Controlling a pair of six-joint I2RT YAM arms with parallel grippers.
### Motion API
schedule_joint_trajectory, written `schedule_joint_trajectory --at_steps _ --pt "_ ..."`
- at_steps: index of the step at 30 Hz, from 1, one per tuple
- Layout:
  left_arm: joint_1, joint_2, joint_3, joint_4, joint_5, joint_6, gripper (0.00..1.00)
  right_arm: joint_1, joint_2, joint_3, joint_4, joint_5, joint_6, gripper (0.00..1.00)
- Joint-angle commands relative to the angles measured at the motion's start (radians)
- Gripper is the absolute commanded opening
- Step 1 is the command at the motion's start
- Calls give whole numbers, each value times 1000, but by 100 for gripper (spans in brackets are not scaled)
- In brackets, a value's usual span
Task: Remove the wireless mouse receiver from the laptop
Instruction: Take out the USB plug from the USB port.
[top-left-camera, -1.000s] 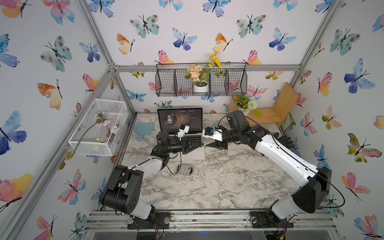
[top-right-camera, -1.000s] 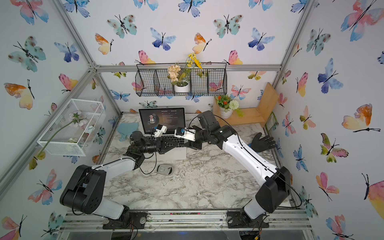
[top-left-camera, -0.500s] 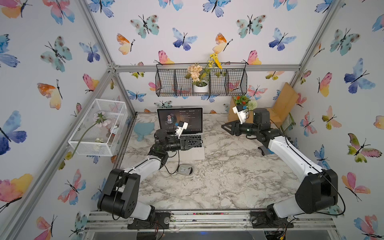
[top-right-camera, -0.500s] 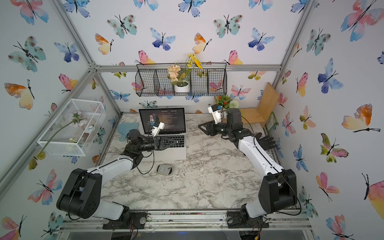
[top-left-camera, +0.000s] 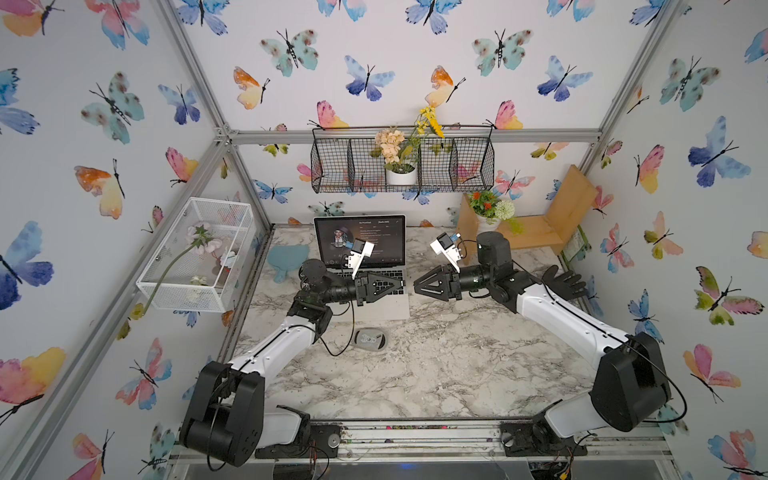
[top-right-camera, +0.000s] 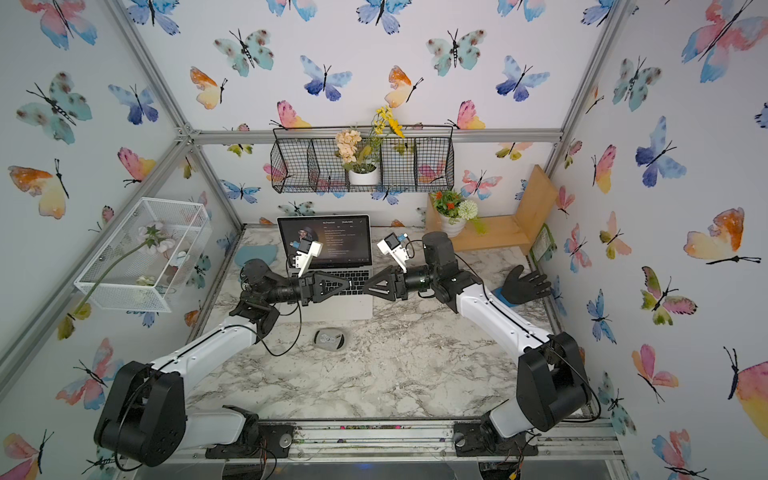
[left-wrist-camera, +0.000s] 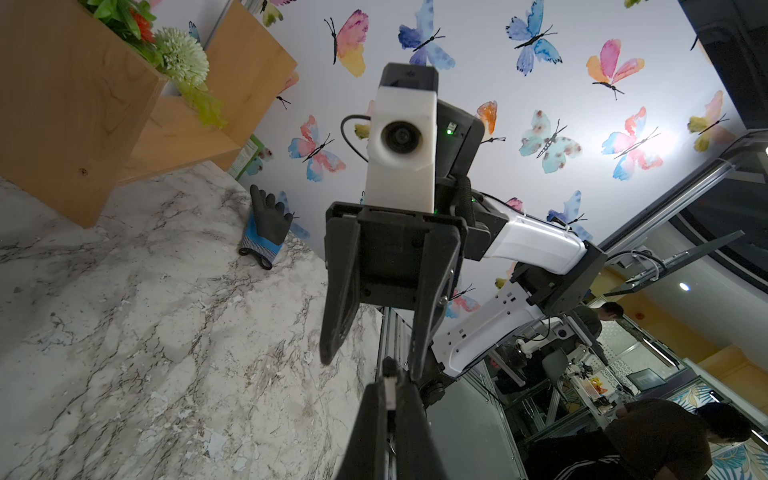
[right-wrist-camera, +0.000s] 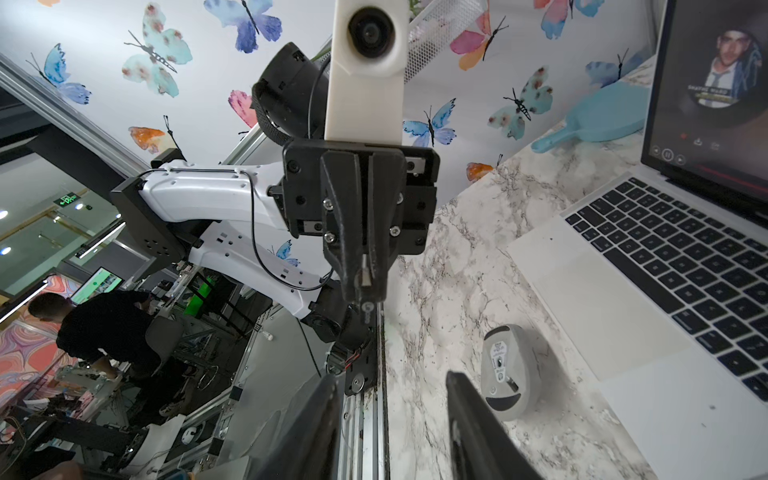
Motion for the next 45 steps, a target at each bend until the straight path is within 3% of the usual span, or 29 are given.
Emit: schedule_joint_trajectory --at_steps 1,7,11,16,40,45 --pt "-15 -20 32 22 55 11 0 25 -17 36 11 16 -65 43" --pt "-26 -13 39 27 57 0 0 25 9 80 22 5 -39 37" --pt "-27 -15 27 30 46 -6 0 22 -24 73 7 75 -61 37" --pt "-27 -9 25 58 41 -31 0 20 22 89 19 -5 -16 34" --pt "-27 -10 5 66 38 -37 0 20 33 93 105 -55 83 17" --pt "-26 -4 8 67 39 -38 0 20 40 90 108 -67 95 9"
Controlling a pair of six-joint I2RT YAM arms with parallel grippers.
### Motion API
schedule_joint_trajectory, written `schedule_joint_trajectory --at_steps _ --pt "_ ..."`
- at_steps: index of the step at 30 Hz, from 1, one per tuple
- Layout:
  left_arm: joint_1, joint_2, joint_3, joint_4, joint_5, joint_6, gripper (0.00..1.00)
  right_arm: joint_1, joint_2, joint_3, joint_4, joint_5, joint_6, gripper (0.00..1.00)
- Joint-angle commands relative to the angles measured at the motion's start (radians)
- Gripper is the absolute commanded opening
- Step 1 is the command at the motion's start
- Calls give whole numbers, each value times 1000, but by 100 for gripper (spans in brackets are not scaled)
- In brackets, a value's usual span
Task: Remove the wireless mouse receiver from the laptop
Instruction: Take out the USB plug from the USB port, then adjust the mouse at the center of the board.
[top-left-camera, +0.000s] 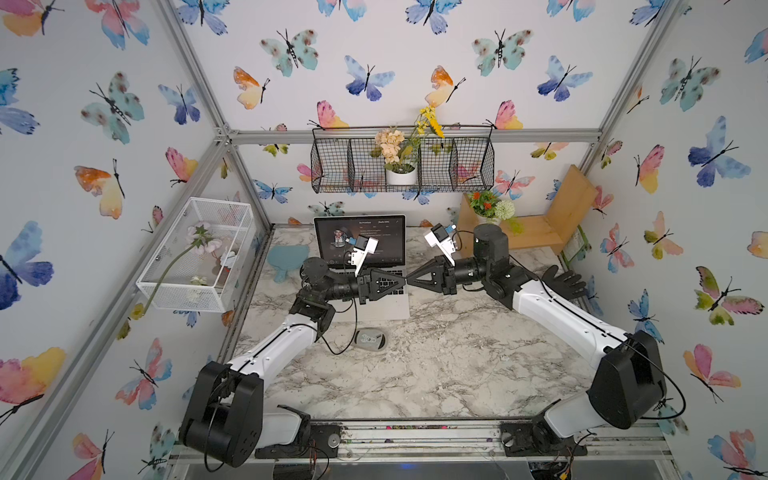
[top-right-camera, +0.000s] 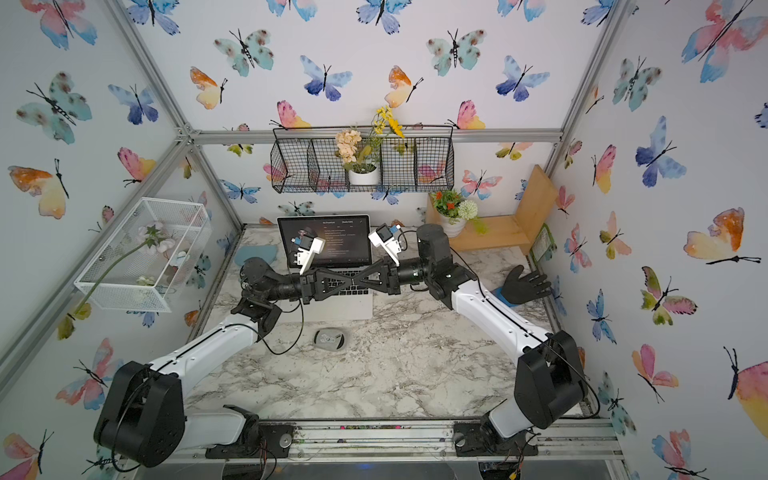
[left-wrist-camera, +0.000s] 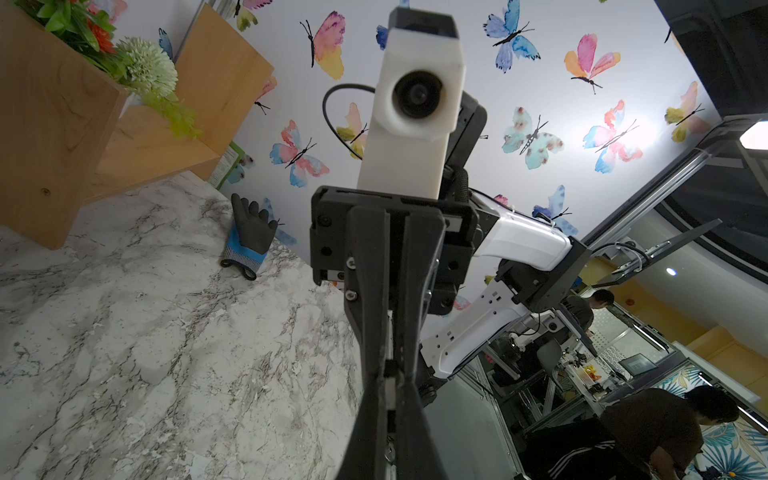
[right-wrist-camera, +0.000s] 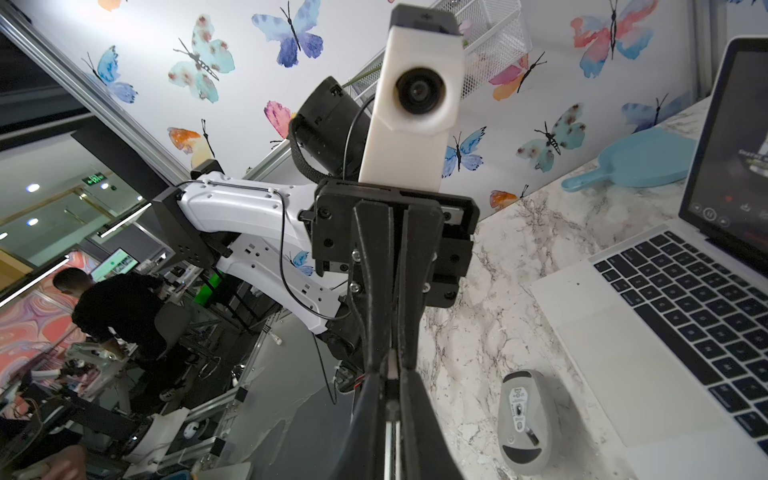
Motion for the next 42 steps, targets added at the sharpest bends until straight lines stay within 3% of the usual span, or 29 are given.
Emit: schedule_joint_trajectory --at_steps 1,9,16,22,28,30,33,42 --pt "-3 -4 -7 29 39 -4 0 -2 12 22 23 -38 8 9" --pt "-3 -2 -7 29 34 -5 0 -3 12 17 27 -42 11 2" --pt "-3 5 -2 26 28 -7 0 -4 12 15 16 -28 -3 2" --pt "-3 6 -1 22 22 -7 21 -3 7 17 9 -16 -12 2" --pt "-2 6 -3 15 17 -1 21 -3 1 15 -3 -8 -23 2" --pt "3 2 -4 0 12 11 28 -4 -2 16 -11 -8 -29 2" --pt "28 -11 -18 -14 -2 21 43 -4 -11 16 -24 1 -41 2" --pt "127 -63 -56 -52 -12 27 59 -4 -11 26 -66 23 -84 2"
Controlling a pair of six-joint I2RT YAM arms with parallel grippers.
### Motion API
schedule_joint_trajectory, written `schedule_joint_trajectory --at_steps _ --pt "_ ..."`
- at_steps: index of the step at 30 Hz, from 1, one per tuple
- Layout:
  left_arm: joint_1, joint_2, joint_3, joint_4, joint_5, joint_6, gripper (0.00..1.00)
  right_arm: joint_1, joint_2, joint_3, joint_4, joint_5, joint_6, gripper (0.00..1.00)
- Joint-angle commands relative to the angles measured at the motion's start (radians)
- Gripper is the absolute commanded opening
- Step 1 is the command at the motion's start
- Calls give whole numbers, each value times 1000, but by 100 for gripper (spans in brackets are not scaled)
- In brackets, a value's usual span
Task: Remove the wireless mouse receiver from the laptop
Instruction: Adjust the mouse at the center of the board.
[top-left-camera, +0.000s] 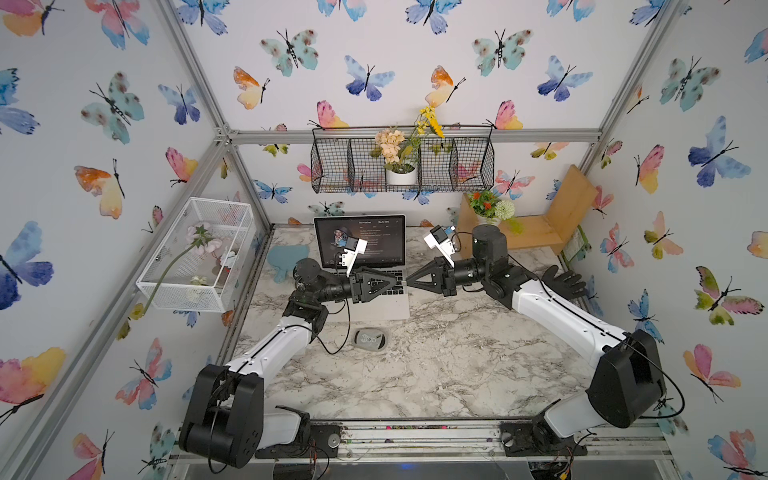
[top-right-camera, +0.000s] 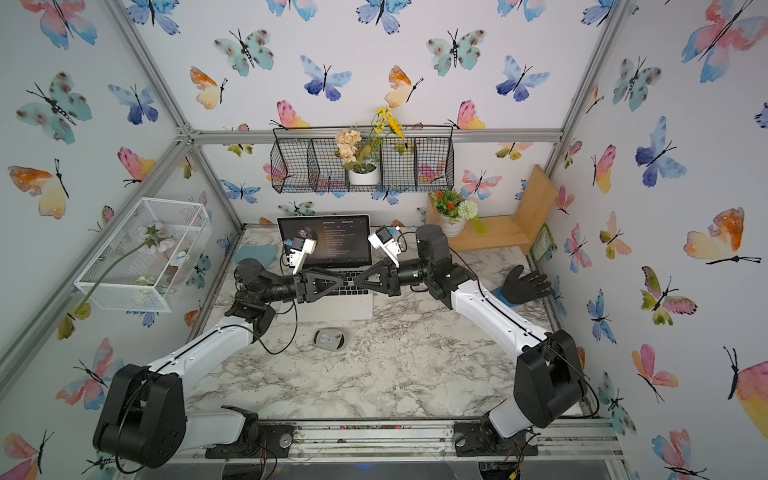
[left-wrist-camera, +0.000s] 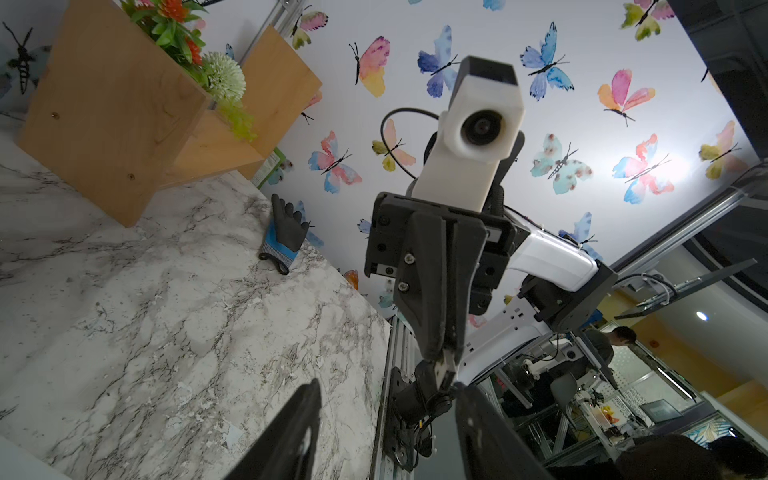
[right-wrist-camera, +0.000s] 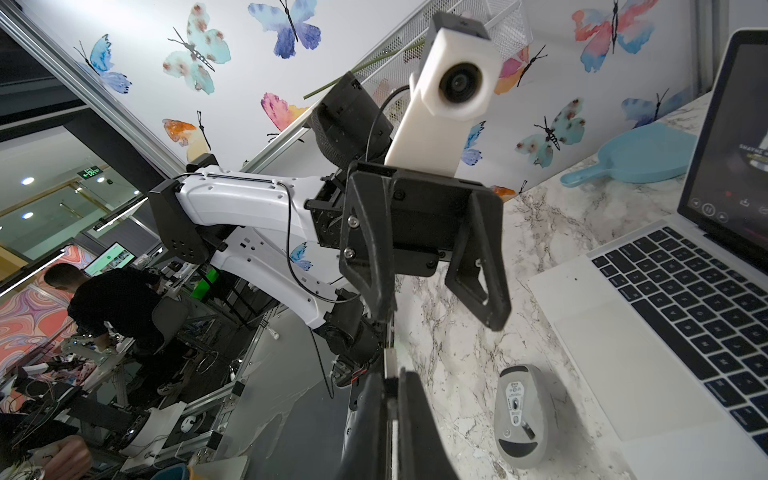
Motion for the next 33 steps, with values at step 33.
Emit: schedule_joint_trajectory --at_steps 33 --pt "252 36 -447 -515 -321 229 77 194 393 -86 74 138 44 2"
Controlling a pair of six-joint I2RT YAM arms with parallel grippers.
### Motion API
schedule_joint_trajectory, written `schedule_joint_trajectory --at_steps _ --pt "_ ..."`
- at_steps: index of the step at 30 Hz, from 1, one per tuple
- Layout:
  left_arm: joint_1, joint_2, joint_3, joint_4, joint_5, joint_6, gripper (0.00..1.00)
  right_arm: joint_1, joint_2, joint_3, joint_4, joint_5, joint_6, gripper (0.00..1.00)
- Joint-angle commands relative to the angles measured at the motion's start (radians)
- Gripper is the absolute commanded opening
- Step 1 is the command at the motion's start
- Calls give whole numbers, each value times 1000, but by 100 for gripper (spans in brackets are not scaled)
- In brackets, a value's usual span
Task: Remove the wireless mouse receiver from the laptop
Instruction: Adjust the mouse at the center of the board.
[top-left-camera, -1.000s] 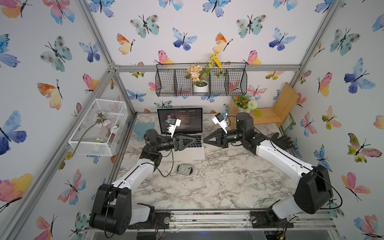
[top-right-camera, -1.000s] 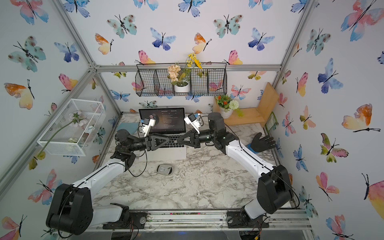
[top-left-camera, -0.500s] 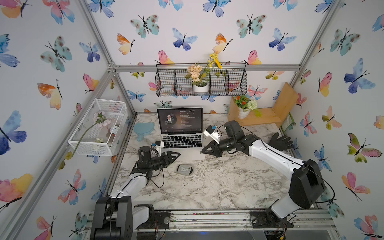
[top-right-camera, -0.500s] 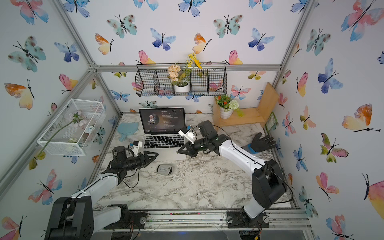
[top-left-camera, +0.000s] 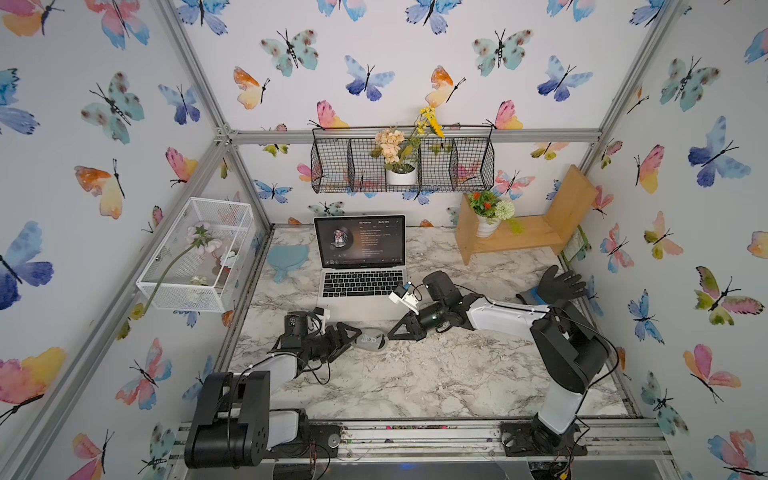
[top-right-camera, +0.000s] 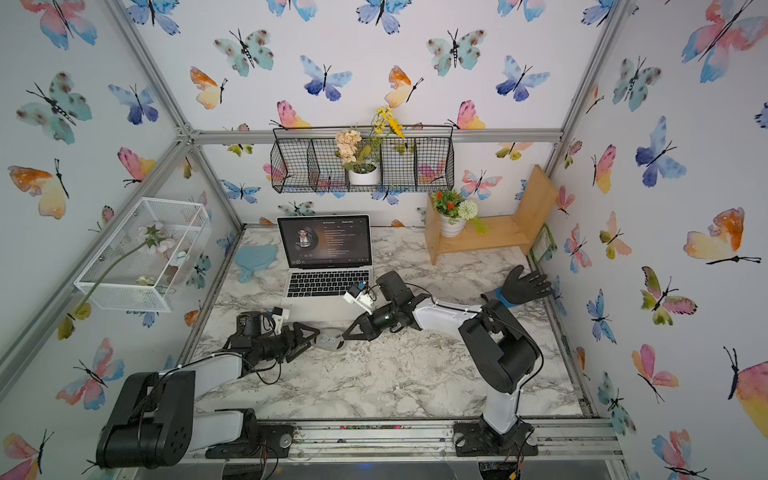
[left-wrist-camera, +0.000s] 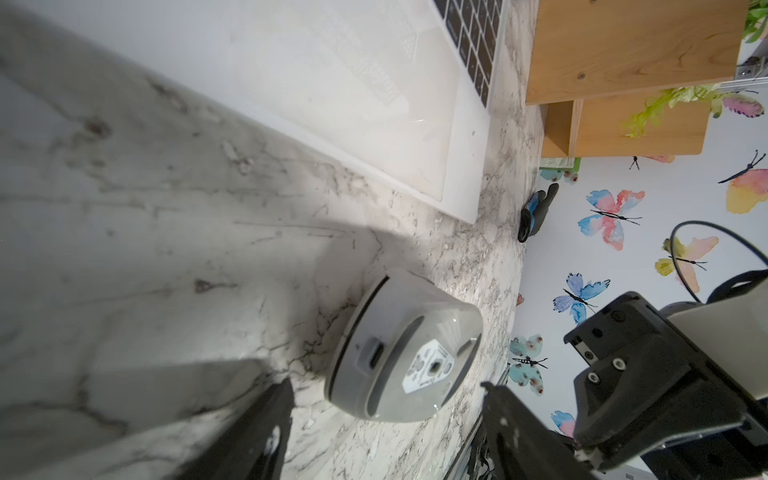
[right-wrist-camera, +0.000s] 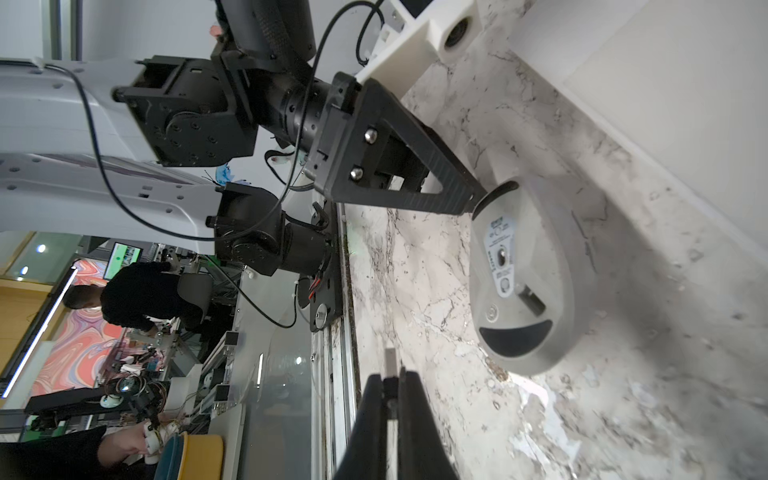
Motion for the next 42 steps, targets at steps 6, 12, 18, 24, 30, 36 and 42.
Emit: schedule_joint_trajectory --at_steps 6,12,18,24,30,36,42 --pt "2 30 5 122 45 22 78 -5 137 64 190 -69 142 2" --pt "-15 85 -16 267 119 -31 77 -5 189 60 267 -74 196 2" --pt "-47 141 -27 313 123 -33 76 -5 213 49 291 -76 203 2" --pt "-48 148 -35 317 122 -21 72 -5 221 40 295 -67 199 2" --pt "-48 178 -47 356 131 -24 64 -6 233 33 291 -65 192 2" --pt "-48 193 -52 375 128 -31 60 -11 239 31 235 -75 140 2" --pt "-48 199 -47 377 134 -28 60 -12 253 28 220 -74 118 2"
